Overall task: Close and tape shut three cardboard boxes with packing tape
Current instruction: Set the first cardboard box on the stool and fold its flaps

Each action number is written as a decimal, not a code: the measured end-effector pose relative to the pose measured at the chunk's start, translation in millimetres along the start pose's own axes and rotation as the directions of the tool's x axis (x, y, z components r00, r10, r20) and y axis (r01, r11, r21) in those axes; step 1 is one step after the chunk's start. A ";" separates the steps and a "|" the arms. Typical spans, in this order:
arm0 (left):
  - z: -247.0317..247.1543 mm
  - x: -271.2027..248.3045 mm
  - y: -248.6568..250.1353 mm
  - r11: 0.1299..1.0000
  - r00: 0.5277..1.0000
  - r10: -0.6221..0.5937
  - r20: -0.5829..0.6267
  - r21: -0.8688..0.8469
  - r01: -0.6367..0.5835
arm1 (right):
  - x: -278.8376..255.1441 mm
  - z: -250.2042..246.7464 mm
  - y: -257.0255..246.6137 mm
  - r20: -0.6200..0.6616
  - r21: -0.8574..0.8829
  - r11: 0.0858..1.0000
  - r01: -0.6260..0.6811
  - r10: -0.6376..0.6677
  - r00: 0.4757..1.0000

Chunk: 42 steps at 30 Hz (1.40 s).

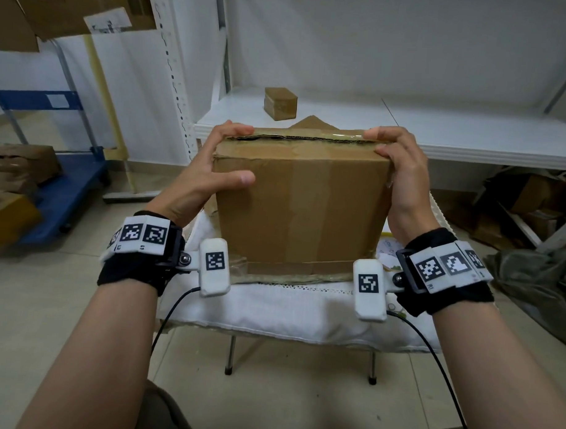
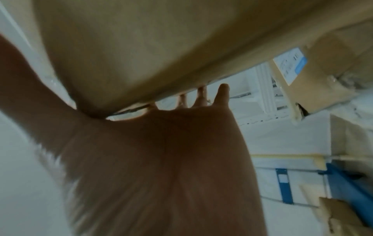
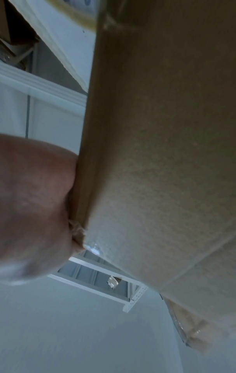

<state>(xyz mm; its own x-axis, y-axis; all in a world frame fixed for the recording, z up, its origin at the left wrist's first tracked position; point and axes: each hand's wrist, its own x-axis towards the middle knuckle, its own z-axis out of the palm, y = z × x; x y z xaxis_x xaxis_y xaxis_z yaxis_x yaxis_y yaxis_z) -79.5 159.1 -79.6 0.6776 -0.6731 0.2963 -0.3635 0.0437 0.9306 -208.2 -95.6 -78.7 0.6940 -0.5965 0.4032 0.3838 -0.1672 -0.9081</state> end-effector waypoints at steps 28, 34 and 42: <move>-11.1 0.8 0.7 0.692 0.911 -0.236 -0.337 -0.717 -0.086 | 0.5 -25.1 37.1 0.217 0.248 0.787 -0.565 0.523 0.824; 11.9 8.3 -8.0 0.523 0.917 -0.284 -0.279 -0.847 -0.095 | -6.7 -16.7 31.4 0.356 0.127 0.890 -0.437 0.371 0.858; 44.6 22.2 -44.1 0.471 0.841 -0.538 0.065 -0.803 0.364 | -17.0 -7.7 11.2 0.226 0.369 0.801 -0.470 0.413 0.882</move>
<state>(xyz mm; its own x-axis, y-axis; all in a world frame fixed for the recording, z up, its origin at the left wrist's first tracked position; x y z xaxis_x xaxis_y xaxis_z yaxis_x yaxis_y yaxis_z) -77.0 109.3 -123.6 0.7236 -0.6373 -0.2653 0.5887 0.3691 0.7192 -220.5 -93.3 -96.6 0.9087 -0.4174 0.0057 0.2060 0.4365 -0.8758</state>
